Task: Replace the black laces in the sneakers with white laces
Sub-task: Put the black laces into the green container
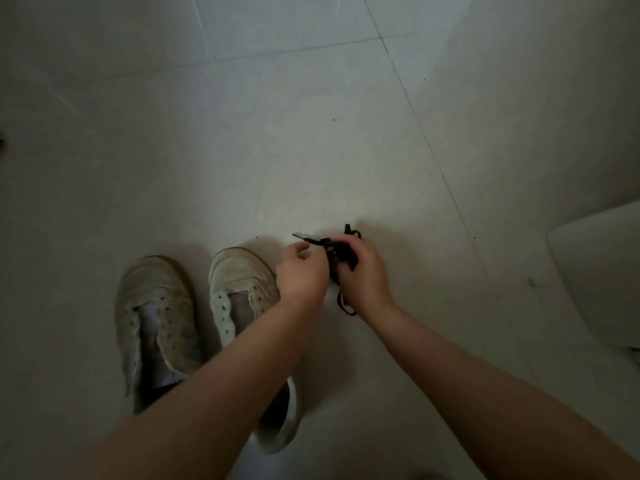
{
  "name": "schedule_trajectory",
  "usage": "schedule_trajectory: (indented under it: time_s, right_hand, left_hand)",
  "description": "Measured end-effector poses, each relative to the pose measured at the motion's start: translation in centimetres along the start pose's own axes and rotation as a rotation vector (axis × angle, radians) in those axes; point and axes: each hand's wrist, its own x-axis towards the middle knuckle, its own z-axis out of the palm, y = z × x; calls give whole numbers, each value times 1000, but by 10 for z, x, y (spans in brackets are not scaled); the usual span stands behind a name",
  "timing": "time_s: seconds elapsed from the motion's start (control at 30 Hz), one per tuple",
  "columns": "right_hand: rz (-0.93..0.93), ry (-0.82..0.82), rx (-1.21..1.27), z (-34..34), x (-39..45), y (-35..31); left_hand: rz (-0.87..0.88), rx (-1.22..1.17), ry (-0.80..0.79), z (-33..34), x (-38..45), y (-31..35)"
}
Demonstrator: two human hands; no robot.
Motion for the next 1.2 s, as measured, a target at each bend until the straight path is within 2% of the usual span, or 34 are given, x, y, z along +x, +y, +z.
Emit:
schedule_trajectory:
  time_s: [0.07, 0.17, 0.2, 0.27, 0.33, 0.4, 0.47, 0.53, 0.6, 0.7, 0.83, 0.97, 1.07, 1.2]
  right_hand:
    - [144, 23, 126, -5, 1, -11]
    - [328, 82, 413, -11, -17, -35]
    - [348, 98, 456, -14, -27, -43]
    - [269, 83, 361, -22, -46, -55]
    - [169, 60, 198, -44, -65, -68]
    - [121, 72, 176, -80, -85, -85]
    - [205, 27, 346, -121, -105, -109]
    - [341, -1, 586, -161, -123, -131]
    - [414, 82, 625, -202, -137, -155]
    - [512, 285, 692, -270, -151, -185]
    - [583, 302, 737, -368, -161, -212]
    - [770, 366, 978, -459, -149, -230]
    - [907, 479, 1003, -509, -133, -222]
    - [984, 599, 1104, -554, -107, -200]
  left_hand:
    - [-134, -95, -42, -4, -11, -1]
    - [-489, -572, -279, -3, -33, 8]
    - [-541, -676, -324, -2, -39, 12]
    - [-477, -748, -310, 0, -51, 19]
    - [-397, -689, -276, 3, -69, 30]
    - [-348, -567, -339, 6, -97, 49]
    - [-255, -457, -371, 11, -132, 74]
    - [-139, -351, -336, 19, -176, 99]
    - [-28, -221, -345, 32, -229, 126]
    - [114, -59, -445, 61, -303, 160]
    - [212, 130, -510, 108, -376, 203]
    - [51, 120, -604, 162, -414, 246]
    - [-123, -43, -625, 197, -427, 270]
    - [-218, -108, -619, 240, -430, 288]
